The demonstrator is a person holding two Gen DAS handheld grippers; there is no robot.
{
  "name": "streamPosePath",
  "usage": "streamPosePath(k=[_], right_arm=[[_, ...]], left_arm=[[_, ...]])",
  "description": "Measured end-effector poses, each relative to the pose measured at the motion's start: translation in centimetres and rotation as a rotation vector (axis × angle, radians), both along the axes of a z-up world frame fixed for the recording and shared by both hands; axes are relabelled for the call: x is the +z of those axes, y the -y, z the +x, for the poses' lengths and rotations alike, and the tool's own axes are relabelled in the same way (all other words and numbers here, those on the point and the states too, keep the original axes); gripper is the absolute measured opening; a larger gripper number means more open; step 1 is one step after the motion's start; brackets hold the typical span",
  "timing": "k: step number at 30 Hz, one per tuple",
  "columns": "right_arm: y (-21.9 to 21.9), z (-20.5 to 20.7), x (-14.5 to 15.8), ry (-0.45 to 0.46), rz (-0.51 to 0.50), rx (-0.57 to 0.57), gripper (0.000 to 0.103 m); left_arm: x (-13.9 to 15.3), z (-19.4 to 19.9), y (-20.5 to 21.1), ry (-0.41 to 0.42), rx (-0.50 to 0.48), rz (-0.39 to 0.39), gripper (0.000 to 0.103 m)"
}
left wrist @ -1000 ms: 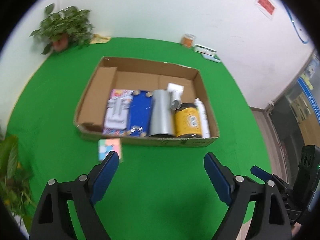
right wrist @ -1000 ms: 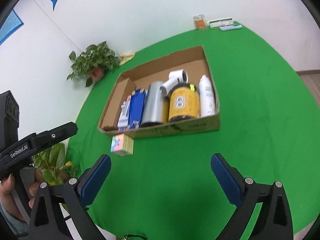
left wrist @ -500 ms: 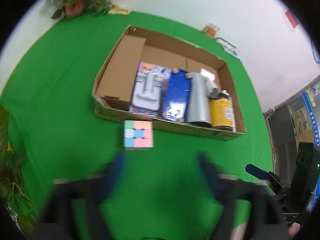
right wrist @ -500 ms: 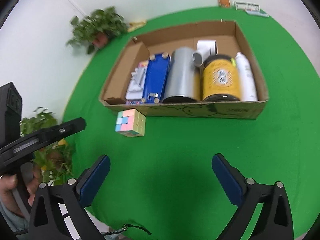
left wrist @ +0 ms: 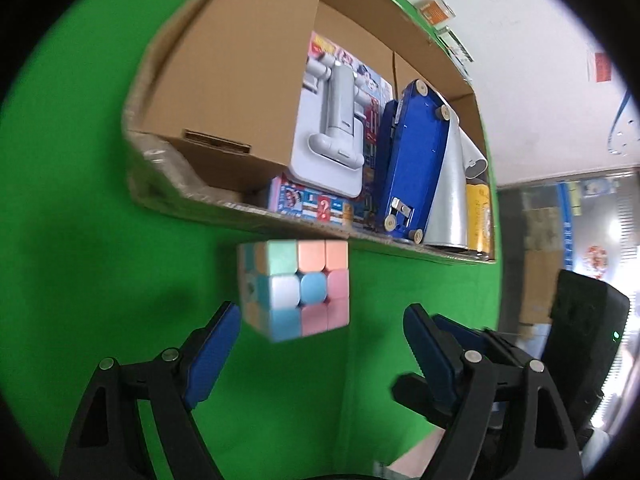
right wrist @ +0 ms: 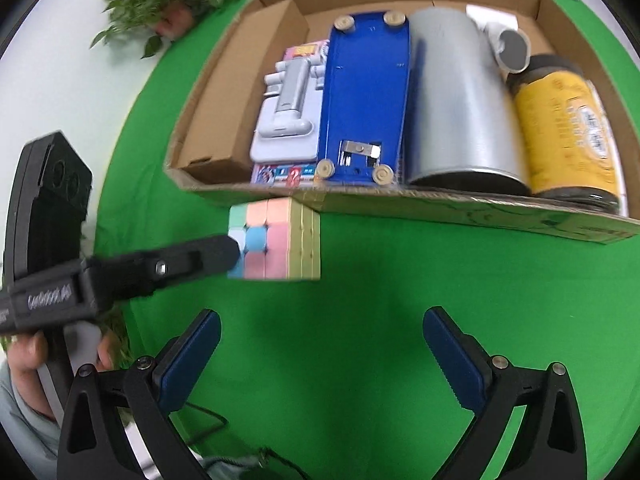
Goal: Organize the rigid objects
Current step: 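Close both grippers on the pastel Rubik's cube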
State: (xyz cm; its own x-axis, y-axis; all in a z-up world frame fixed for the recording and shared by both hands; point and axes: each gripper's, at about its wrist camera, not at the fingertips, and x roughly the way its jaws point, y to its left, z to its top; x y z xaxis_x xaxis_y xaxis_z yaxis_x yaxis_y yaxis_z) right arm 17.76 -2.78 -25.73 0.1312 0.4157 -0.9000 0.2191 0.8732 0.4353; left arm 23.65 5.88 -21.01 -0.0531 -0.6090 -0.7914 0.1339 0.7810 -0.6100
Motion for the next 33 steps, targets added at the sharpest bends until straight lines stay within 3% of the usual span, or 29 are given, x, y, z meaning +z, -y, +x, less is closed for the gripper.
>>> streamPosePath(k=[5, 7, 9, 11, 20, 26, 29, 33], right_arm=[[-1.0, 2.5, -1.2, -0.002, 0.011, -0.011, 0.097], [-1.8, 3.4, -1.9, -0.003, 0.014, 0.017, 0.090], [-2.6, 4.3, -2.8, -0.022, 0.041, 0.038, 0.071], [-3.0, 4.7, -3.5, -0.046, 0.079, 0.036, 0.063], [-3.9, 1.4, -3.2, -0.087, 0.113, 0.079, 0.065], [-2.3, 2.0, -4.2, -0.105, 0.183, 0.012, 0.068], [-2.4, 2.5, -4.8, -0.123, 0.178, 0.003, 0.070], [-3.3, 2.3, -3.4, -0.117, 0.123, 0.026, 0.069]], left_arm=[[-2.1, 1.9, 0.9, -0.047, -0.016, -0.044, 0.080], [-2.6, 2.3, 1.2, -0.050, -0.020, -0.038, 0.079], [-3.2, 2.5, 1.1, -0.068, -0.028, -0.031, 0.069], [-3.8, 2.5, 0.9, -0.106, -0.027, -0.057, 0.054], [-3.9, -1.5, 1.5, -0.174, -0.082, -0.041, 0.055], [-4.8, -0.1, 2.6, -0.230, -0.092, -0.029, 0.066], [-4.3, -0.2, 3.4, -0.201, -0.133, -0.003, 0.067], [-2.2, -1.3, 5.0, -0.155, -0.145, 0.027, 0.064]])
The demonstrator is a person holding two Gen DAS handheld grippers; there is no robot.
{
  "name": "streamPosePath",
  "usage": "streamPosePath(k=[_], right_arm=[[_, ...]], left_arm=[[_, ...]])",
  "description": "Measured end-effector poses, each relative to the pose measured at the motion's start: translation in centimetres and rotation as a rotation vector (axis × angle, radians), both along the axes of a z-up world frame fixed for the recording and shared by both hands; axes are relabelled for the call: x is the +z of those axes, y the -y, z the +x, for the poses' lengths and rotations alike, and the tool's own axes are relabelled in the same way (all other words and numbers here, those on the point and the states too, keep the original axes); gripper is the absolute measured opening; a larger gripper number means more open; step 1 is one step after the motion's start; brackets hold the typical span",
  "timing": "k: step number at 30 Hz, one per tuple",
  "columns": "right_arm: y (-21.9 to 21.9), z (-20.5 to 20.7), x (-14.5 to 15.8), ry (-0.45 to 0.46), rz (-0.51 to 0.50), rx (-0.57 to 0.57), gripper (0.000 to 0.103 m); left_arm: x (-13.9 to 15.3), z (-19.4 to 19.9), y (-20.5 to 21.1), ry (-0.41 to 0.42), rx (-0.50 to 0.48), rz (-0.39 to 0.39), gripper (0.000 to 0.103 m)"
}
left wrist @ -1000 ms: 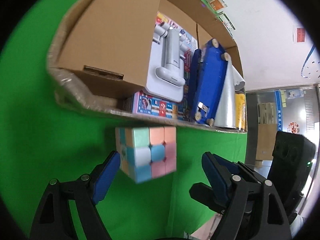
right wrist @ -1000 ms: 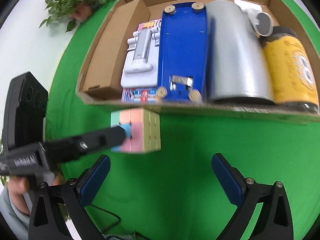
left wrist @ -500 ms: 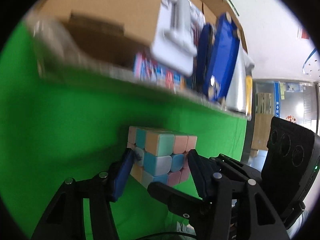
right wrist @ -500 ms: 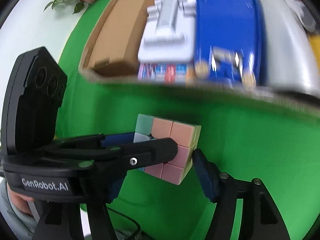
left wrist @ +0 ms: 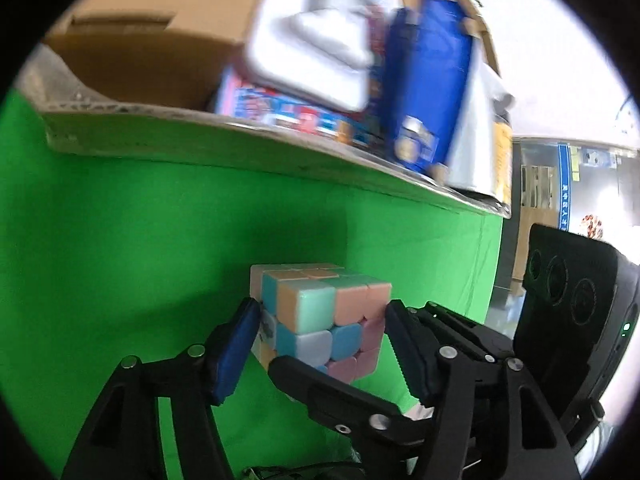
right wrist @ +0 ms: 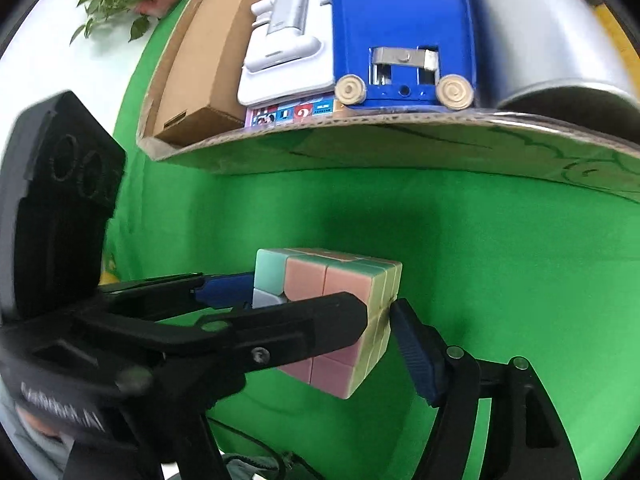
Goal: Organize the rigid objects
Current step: 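Close both grippers on the pastel Rubik's cube, then lift the cube with both grippers and carry it over the tray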
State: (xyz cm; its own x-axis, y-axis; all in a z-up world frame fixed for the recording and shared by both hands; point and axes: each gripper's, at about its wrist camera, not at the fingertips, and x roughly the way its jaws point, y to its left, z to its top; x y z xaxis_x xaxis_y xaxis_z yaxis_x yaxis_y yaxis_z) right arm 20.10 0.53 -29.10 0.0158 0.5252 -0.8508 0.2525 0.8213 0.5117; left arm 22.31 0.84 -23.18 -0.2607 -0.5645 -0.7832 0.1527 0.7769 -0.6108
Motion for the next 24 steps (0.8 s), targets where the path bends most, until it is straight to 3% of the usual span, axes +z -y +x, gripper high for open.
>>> streamPosePath(k=[5, 11, 16, 20, 24], right_arm=[[0.9, -1.8, 6.2, 0.118, -0.079, 0.049, 0.066], [4.4, -4.4, 16.6, 0.342, -0.132, 0.056, 0.065], [9.0, -8.2, 24.5, 0.466, -0.168, 0.032, 0.065], [11.1, -11.1, 28.8, 0.553, -0.187, 0.003, 0.065], [13.8, -13.1, 31.7, 0.597, -0.188, -0.022, 0.064]], left_arm=[[6.3, -2.9, 1.7, 0.132, -0.006, 0.000, 0.063], [15.2, -6.3, 3.8, 0.309, 0.037, -0.039, 0.062], [21.9, -9.2, 6.7, 0.445, 0.049, -0.048, 0.062], [25.4, -10.9, 8.0, 0.522, 0.055, -0.059, 0.062], [26.6, -11.9, 9.4, 0.560, 0.049, -0.057, 0.062]])
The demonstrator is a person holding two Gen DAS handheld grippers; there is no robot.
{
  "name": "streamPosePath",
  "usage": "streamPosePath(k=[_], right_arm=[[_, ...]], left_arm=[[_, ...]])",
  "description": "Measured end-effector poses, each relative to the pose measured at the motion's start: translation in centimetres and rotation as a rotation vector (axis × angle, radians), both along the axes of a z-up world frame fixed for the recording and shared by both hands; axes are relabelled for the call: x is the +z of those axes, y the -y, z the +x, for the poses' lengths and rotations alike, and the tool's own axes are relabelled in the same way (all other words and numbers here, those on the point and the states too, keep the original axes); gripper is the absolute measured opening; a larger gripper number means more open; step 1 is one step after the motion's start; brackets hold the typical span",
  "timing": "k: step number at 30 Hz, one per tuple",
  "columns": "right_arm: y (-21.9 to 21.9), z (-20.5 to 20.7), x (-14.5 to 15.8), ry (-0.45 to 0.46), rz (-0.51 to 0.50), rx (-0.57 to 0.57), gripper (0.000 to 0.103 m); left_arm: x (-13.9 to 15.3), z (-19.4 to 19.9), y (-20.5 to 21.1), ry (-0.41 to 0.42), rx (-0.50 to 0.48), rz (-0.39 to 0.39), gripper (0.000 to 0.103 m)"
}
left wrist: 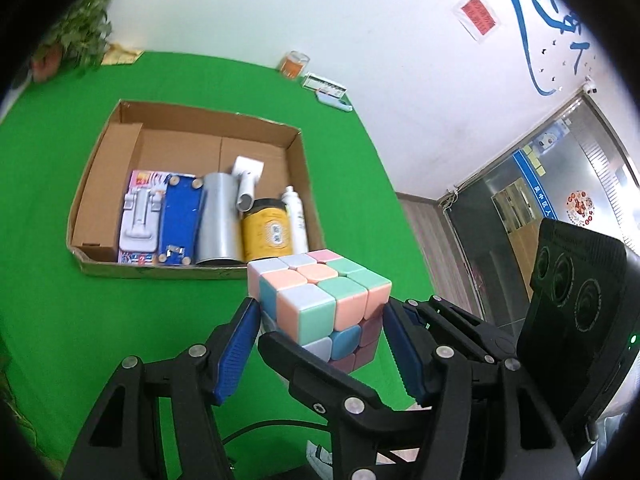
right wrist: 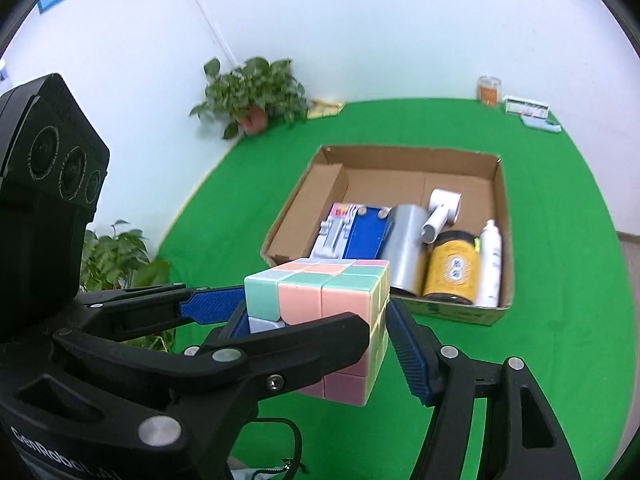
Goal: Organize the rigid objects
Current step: 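Lift the cube with both grippers and carry it over the tray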
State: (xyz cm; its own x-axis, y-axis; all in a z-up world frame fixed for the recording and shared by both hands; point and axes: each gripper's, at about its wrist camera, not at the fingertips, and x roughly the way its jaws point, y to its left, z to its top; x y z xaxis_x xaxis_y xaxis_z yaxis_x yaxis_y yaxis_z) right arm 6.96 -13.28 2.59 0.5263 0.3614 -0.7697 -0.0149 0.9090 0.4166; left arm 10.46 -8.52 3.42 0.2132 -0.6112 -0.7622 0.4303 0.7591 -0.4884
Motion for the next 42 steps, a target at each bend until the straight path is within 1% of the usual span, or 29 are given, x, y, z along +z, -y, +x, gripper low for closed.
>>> streamPosePath(k=[3, 6, 11, 16, 20, 22, 26, 31, 38, 42], right_arm=[[1.1, -0.9, 1.2, 0.014, -0.001, -0.010, 0.064], [1.5, -0.8, 1.5, 0.015, -0.006, -0.008, 0.064], [1.0, 1.4, 0.9, 0.007, -0.007, -0.015, 0.064], [-0.4, 6.3, -0.5, -0.019, -0.050, -0.019, 0.064], [-1.6, 11.2, -2.0, -0.049, -0.078, -0.017, 0.064], [-2.2, 13.6, -2.8, -0.058, -0.089, -0.024, 0.064], [-3.1, 18.9, -4.8, -0.089, -0.081, -0.035, 0.064], [-3.5, 23.5, -7.3, -0.120, -0.085, -0.070, 0.064], [-3.2, 29.3, -12.3, -0.176, -0.062, -0.094, 0.064], [-3.2, 32.6, -15.9, -0.202, -0.020, -0.081, 0.064]], left_arm=[[0.6, -0.4, 0.7, 0.011, 0.003, -0.002, 0.062], [0.6, 0.0, 0.9, 0.014, 0.005, -0.005, 0.063], [0.4, 2.3, 0.3, 0.005, 0.014, -0.013, 0.063], [-0.5, 7.1, -0.8, -0.024, -0.004, -0.052, 0.063], [-1.6, 11.6, -1.6, -0.064, -0.013, -0.070, 0.063], [-2.1, 13.9, -2.0, -0.068, -0.028, -0.074, 0.063], [-3.8, 18.2, -2.4, -0.094, -0.048, -0.063, 0.063], [-5.9, 22.9, -2.3, -0.123, -0.092, -0.059, 0.063], [-9.5, 28.0, -2.0, -0.164, -0.108, -0.044, 0.063], [-11.8, 30.9, -2.4, -0.182, -0.092, -0.005, 0.062]])
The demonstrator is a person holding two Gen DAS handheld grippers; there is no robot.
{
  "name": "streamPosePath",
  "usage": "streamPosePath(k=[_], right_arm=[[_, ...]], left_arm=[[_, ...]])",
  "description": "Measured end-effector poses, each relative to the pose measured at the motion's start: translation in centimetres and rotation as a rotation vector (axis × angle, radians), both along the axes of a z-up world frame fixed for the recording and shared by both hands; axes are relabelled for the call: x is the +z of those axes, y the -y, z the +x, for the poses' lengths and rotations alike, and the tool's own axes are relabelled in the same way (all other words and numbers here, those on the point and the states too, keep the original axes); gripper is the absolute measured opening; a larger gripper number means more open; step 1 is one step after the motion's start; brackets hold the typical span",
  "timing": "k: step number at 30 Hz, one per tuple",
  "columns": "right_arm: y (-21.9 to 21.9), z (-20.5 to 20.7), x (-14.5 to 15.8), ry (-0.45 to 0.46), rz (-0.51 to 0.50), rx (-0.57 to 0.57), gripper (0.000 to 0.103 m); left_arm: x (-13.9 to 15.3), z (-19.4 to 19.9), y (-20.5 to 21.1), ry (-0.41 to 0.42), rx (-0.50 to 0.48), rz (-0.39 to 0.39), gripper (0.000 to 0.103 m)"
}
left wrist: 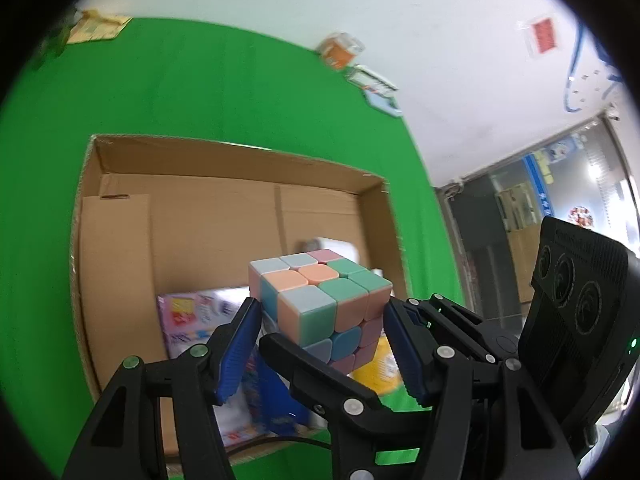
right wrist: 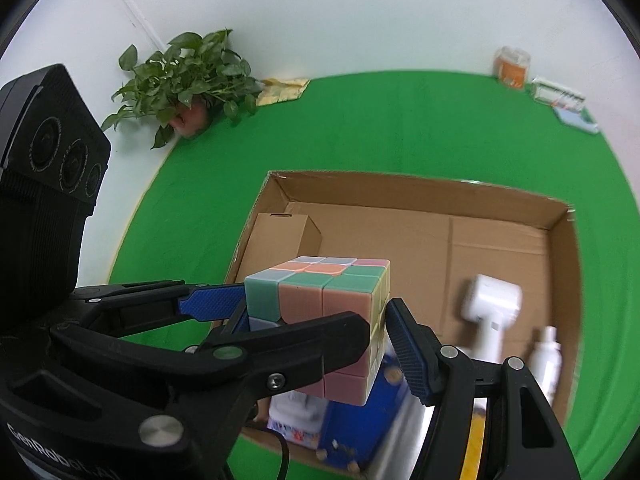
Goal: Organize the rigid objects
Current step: 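Lift the cube with both grippers and carry it over the tray, then lower the cube into the tray's empty corner and open both grippers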
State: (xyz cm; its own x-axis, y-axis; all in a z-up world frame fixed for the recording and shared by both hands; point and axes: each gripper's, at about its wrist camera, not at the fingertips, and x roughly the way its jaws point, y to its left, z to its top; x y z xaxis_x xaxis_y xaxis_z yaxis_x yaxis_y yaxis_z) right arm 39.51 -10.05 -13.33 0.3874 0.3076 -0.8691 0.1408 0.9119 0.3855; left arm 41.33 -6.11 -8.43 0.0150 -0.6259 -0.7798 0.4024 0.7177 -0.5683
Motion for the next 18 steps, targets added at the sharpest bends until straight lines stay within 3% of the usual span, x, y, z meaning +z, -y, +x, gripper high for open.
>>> streamPosePath(k=[8, 13, 18], right_arm=[[-0.2, 5.7, -8.8, -0.071, 0.128, -0.004, 0.064], [0.1, 6.9, -13.1, -0.113, 0.181, -0.033, 0.066], [0.7, 4.5, -11.9, -0.073, 0.139, -0.050, 0.089]], left_arm=[[-6.1, 5.2, -0.4, -0.085, 0.027, 0.091, 0.060], [-7.6, 6.0, 0.1, -0.083, 0.021, 0.124, 0.060], [-6.0, 4.3, -1.5, 0.012, 0.094, 0.234, 0.064]])
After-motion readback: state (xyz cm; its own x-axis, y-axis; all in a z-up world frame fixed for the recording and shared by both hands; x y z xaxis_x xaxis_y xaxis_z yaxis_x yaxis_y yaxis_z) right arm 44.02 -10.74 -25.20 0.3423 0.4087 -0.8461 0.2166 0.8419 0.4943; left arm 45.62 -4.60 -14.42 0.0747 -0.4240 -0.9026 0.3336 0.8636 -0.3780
